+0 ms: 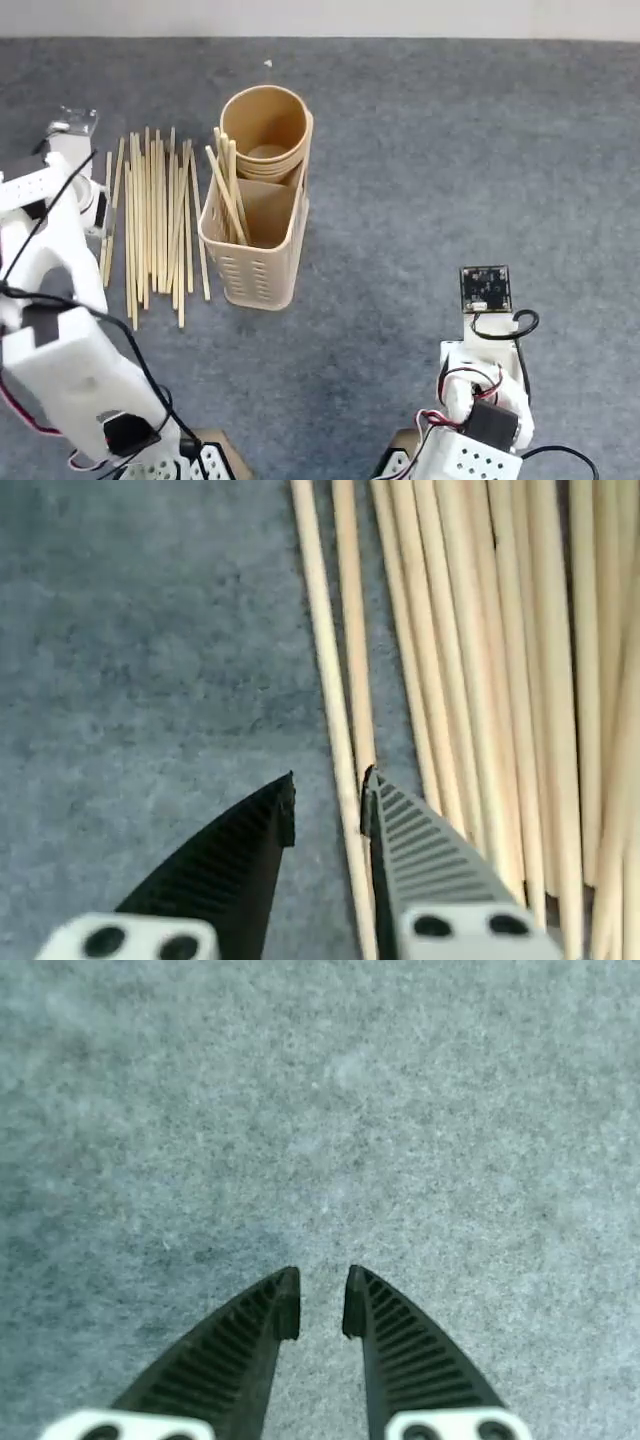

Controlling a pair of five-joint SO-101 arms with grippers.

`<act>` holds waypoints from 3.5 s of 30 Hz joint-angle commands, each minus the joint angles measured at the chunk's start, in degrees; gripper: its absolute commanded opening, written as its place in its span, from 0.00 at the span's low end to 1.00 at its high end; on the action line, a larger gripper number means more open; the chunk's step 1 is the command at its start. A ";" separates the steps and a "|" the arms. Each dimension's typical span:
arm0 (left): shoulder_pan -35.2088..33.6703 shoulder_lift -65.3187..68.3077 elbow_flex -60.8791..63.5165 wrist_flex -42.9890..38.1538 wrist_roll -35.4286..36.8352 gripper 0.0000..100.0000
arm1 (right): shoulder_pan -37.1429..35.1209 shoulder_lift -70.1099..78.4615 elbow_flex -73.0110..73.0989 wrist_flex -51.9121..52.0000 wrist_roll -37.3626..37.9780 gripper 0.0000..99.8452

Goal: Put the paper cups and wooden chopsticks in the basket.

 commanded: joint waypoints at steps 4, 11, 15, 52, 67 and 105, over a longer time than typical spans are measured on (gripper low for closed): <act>-0.22 5.67 -6.46 -0.79 -0.35 0.14 | 0.48 -0.22 9.01 -0.22 0.53 0.09; -0.13 12.62 -11.21 -1.05 -0.18 0.14 | 0.57 -0.22 9.01 -0.22 0.53 0.09; -0.13 18.07 -16.22 -0.79 -0.18 0.14 | 0.66 -0.22 9.01 -0.22 0.53 0.09; 21.49 -13.05 -72.66 37.27 17.14 0.00 | 0.75 -0.22 9.01 -0.22 0.53 0.09; 43.21 -79.16 20.00 -5.19 18.64 0.00 | 0.84 -0.22 9.01 -0.22 0.53 0.09; 10.77 -60.00 14.99 -9.05 16.88 0.11 | 0.84 -0.22 9.01 -0.22 0.53 0.09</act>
